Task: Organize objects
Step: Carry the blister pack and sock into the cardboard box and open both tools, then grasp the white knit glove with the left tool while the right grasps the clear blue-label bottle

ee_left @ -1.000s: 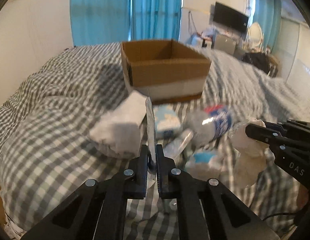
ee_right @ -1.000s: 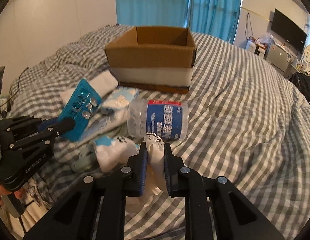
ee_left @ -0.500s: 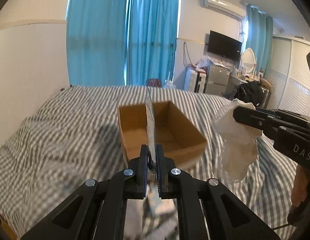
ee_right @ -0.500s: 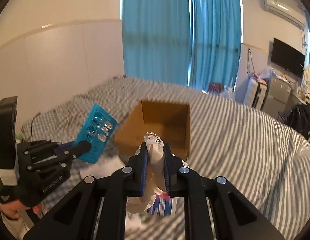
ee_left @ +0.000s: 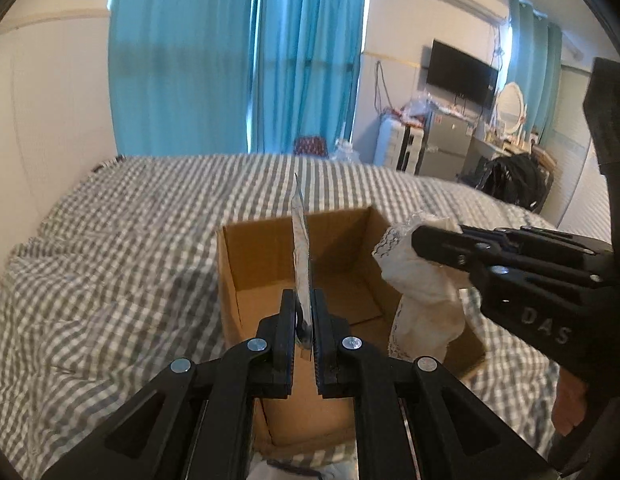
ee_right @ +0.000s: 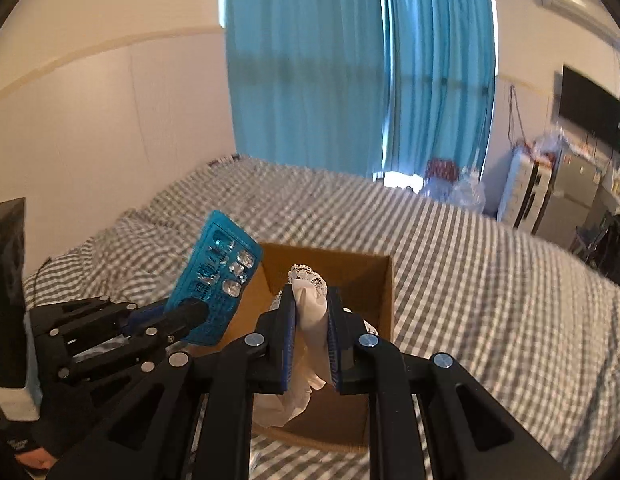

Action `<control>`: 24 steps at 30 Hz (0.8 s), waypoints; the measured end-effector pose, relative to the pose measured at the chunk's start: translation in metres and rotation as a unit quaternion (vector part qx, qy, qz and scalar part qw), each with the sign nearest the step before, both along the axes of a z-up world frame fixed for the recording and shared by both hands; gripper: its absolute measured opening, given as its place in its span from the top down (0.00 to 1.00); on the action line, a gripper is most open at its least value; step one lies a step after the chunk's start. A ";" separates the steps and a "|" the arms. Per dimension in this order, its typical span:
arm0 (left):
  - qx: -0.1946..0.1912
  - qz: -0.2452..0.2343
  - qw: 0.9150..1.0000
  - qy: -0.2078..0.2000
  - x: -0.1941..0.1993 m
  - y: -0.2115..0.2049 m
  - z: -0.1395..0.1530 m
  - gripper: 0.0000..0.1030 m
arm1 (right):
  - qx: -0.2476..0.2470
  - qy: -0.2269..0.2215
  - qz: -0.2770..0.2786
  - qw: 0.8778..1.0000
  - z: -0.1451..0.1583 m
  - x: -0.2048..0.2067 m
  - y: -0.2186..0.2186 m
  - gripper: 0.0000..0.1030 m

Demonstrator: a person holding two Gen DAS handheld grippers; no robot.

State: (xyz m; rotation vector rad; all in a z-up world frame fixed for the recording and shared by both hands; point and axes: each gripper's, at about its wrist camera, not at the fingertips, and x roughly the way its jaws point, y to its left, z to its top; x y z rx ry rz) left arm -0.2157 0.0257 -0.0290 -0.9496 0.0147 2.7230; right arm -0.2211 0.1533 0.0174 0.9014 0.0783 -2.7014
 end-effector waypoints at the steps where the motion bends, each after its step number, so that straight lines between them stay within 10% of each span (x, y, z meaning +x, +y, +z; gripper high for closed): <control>1: -0.005 -0.002 1.000 -0.006 -0.004 0.002 -0.007 0.93 | 0.001 -0.011 -0.002 1.000 -0.009 -0.010 0.000 0.87; 14: -0.033 -0.033 0.998 -0.039 -0.014 0.022 -0.033 0.88 | -0.013 -0.055 0.001 0.998 -0.066 -0.036 0.012 0.81; 19: -0.037 -0.009 0.999 -0.032 0.005 0.014 -0.017 0.35 | -0.017 -0.031 -0.011 0.999 -0.042 -0.016 0.017 0.54; 24: -0.038 0.009 0.999 -0.003 0.035 0.004 0.016 0.28 | -0.014 0.000 -0.024 1.000 -0.006 0.016 0.027 0.38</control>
